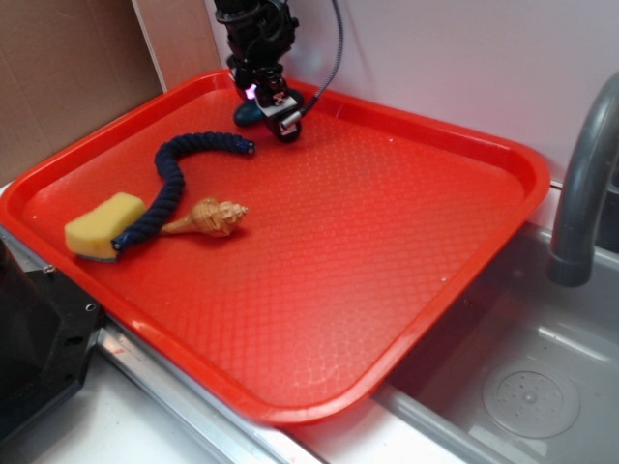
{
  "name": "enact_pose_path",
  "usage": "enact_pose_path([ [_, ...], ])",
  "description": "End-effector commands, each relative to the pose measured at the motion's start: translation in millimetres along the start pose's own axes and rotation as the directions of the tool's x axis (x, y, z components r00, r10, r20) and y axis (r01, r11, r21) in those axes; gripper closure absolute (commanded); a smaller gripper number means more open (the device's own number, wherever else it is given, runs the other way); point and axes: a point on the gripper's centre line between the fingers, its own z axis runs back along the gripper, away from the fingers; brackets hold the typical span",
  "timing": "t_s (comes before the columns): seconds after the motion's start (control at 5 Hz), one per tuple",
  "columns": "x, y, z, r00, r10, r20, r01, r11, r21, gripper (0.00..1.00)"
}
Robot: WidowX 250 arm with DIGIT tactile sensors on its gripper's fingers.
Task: Grab the plastic pickle.
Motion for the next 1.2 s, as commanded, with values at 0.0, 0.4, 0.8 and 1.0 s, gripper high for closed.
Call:
enact_pose_path([
  [0.0,-15.4,-16.0,10.6,0.999,0.013,-0.039,-0.014,1.0,-0.021,1.0],
  [0.4,-30.0,-91.7,119.8,0.985,0.168,-0.039,-0.169,0.985,-0.019,1.0],
  [0.8,-20.6,-152.9,173.9,0.964,0.24,-0.116,-0.248,0.967,-0.065,1.0],
  [1.0,-15.2,-152.9,164.6,0.94,0.301,-0.162,-0.314,0.948,-0.058,1.0],
])
